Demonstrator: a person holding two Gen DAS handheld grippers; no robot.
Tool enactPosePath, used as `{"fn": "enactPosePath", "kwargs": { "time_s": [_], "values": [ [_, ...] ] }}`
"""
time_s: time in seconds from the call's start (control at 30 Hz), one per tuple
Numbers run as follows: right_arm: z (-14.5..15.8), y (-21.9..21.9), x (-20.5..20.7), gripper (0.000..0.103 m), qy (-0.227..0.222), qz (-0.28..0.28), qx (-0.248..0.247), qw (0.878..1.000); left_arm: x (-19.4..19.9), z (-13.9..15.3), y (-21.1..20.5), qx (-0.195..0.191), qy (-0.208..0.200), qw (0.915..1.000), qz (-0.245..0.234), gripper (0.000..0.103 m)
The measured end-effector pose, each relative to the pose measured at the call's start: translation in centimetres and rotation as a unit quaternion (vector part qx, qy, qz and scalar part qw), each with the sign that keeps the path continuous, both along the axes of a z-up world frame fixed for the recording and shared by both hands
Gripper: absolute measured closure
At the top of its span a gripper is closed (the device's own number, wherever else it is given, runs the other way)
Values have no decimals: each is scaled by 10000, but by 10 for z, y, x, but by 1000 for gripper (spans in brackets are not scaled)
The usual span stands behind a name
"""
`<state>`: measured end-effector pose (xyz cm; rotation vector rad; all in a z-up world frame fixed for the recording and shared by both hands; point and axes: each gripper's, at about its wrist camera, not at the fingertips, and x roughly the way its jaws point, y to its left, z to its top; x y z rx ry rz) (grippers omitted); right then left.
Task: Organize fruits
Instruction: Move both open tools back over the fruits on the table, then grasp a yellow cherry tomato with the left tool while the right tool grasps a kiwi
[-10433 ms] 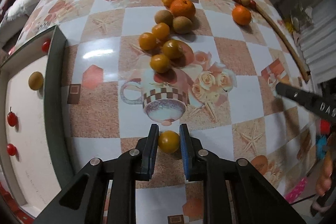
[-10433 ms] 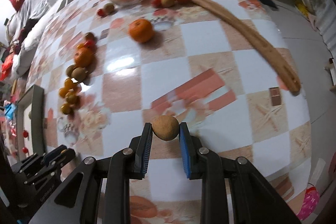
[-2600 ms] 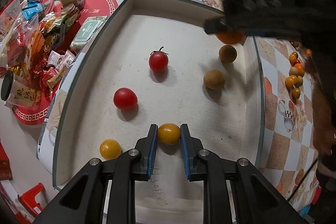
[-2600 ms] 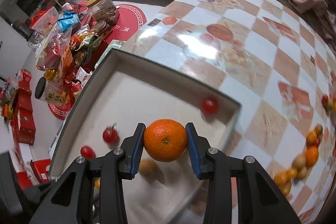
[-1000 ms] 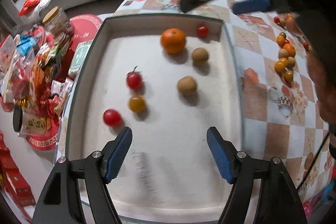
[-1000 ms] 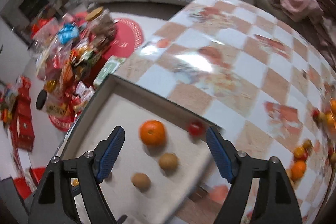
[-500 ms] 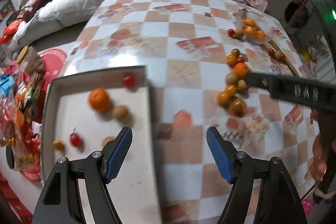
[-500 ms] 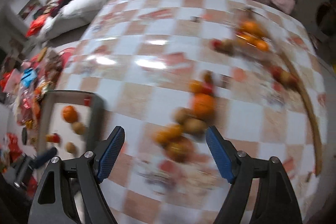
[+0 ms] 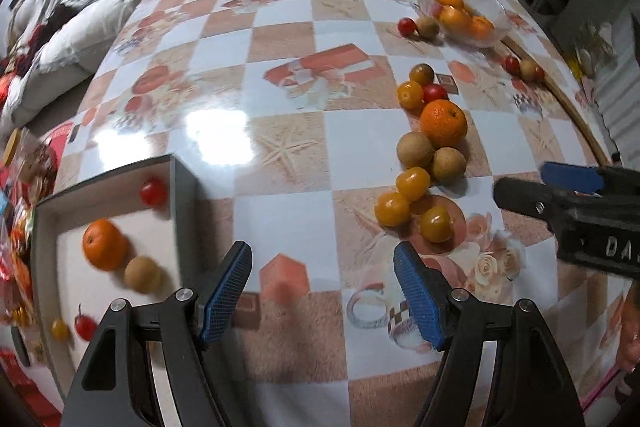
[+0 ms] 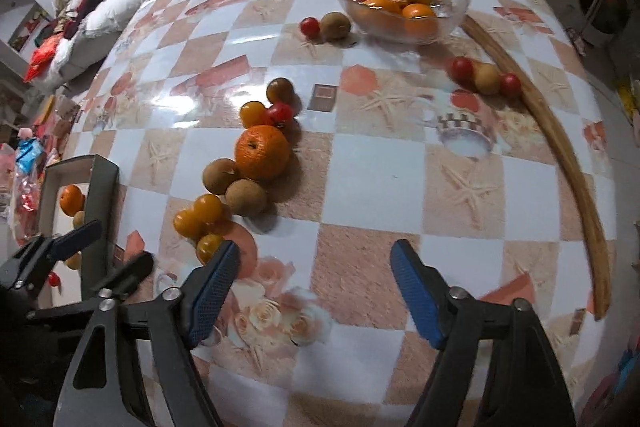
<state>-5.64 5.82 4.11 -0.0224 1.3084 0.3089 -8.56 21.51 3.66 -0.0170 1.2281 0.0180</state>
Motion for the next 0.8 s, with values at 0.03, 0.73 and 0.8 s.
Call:
{"fn": "enactPosePath", "kwargs": {
  "time_s": [0.03, 0.73, 0.8],
  "values": [
    [-2, 1, 3, 36, 65, 8, 98, 9999, 2, -2, -1, -8, 6, 10000, -40, 28],
    [-26, 37, 34, 75, 545, 538, 574, 9954, 35, -20, -10, -106, 24, 9998, -188, 29],
    [-26, 35, 35, 75, 548, 534, 572, 9954, 36, -21, -11, -130, 36, 9997, -194, 36]
  ]
}}
